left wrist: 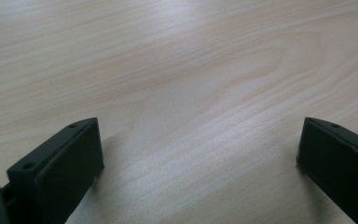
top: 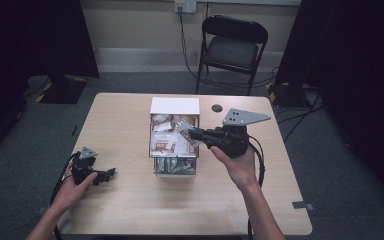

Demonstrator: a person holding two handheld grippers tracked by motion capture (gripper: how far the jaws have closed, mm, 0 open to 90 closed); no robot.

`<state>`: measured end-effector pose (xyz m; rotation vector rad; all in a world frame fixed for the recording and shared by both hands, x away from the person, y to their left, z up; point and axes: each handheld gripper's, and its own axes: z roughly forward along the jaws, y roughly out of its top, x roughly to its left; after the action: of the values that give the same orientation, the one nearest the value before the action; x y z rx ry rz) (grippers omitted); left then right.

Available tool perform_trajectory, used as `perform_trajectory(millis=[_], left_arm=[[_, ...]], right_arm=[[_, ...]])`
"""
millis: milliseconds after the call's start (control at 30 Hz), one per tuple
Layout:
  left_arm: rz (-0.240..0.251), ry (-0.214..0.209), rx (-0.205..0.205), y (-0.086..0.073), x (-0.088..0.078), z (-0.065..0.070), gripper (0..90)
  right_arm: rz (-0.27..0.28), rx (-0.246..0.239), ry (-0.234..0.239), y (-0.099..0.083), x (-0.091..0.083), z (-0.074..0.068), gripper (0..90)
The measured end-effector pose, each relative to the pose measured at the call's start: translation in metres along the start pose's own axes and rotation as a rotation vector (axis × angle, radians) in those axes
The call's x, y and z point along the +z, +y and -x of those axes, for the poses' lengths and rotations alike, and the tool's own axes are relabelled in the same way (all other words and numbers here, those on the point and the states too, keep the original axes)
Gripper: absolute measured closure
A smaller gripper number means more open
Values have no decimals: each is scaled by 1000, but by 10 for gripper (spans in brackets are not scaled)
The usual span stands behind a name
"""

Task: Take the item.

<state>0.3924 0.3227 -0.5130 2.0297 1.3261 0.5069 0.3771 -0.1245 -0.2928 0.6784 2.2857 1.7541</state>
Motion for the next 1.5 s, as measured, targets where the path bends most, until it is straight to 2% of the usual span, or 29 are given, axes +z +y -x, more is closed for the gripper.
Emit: perform_trajectory(millis=[667, 967, 1200, 1500], left_arm=[[0, 0, 0, 0, 0, 0, 0], [0, 0, 0, 0, 0, 0, 0], [0, 0, 0, 0, 0, 0, 0], [0, 0, 0, 0, 0, 0, 0]], right_arm=[[34, -2, -38, 2, -25, 4, 893], [45, 10, -71, 0, -35, 8, 893], [38, 28, -105, -4, -40, 16, 892], [37, 55, -123, -10, -48, 26, 893]])
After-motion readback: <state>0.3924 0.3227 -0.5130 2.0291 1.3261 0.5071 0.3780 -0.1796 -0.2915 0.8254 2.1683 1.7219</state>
